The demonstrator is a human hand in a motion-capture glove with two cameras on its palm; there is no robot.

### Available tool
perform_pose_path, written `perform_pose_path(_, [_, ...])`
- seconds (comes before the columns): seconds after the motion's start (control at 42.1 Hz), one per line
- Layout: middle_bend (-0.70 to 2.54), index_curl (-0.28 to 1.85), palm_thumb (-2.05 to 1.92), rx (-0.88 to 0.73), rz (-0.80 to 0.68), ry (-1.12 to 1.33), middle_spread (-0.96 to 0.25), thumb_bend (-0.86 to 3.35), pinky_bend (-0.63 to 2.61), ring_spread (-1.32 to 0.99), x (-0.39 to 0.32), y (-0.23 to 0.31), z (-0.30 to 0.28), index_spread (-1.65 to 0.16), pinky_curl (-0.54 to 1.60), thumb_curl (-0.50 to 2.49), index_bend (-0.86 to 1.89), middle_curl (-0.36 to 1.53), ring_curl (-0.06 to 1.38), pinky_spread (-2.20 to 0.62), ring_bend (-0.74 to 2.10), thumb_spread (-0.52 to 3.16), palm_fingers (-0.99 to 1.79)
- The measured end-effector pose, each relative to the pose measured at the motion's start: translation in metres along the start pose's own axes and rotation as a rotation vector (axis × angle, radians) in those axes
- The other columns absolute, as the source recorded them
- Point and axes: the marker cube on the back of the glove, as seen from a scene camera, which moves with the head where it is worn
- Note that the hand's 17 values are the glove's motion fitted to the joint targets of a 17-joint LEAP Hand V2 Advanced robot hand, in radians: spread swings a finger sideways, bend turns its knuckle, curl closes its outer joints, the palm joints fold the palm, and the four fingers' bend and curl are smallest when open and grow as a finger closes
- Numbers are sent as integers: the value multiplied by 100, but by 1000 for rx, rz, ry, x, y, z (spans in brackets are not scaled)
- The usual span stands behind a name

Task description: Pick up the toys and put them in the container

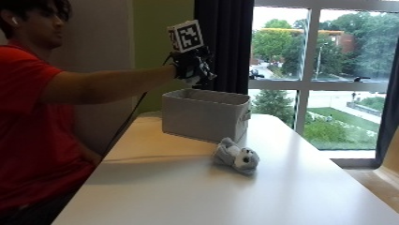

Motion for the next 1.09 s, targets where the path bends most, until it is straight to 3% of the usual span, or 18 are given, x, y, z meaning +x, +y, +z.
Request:
perform_pose_path(0.546, [98,88,42,-108,-65,-86,-29,-2,102,-40,-100,-59,43,-30,45,93,66,63,51,-42,113,41,113])
perform_pose_path(0.665, [85,89,38,-146,-72,-81,-32,-2,98,-39,-109,-54,47,-32,43,93,57,60,49,-42,110,50,87])
perform_pose_path(0.76, [76,89,30,-205,-89,-67,-31,-4,102,-37,-110,-47,46,-33,46,90,46,57,48,-32,102,66,51])
perform_pose_path(0.783, [54,86,13,-216,-94,-66,-27,-13,112,-31,-110,-45,44,-34,49,85,43,51,45,-27,90,73,18])
perform_pose_path(0.855, [36,80,2,-228,-97,-74,-18,-12,136,-20,-106,-41,39,-34,54,76,24,47,43,-17,70,85,-27])
perform_pose_path(0.95, [19,66,-6,-228,-78,-83,-10,-9,142,-11,-96,-35,32,-36,50,67,12,39,31,-8,50,93,-26])
perform_pose_path(1.092, [12,57,-10,-237,-48,-57,-5,-9,139,-3,-63,-15,24,-35,47,56,14,34,25,1,38,99,-21])
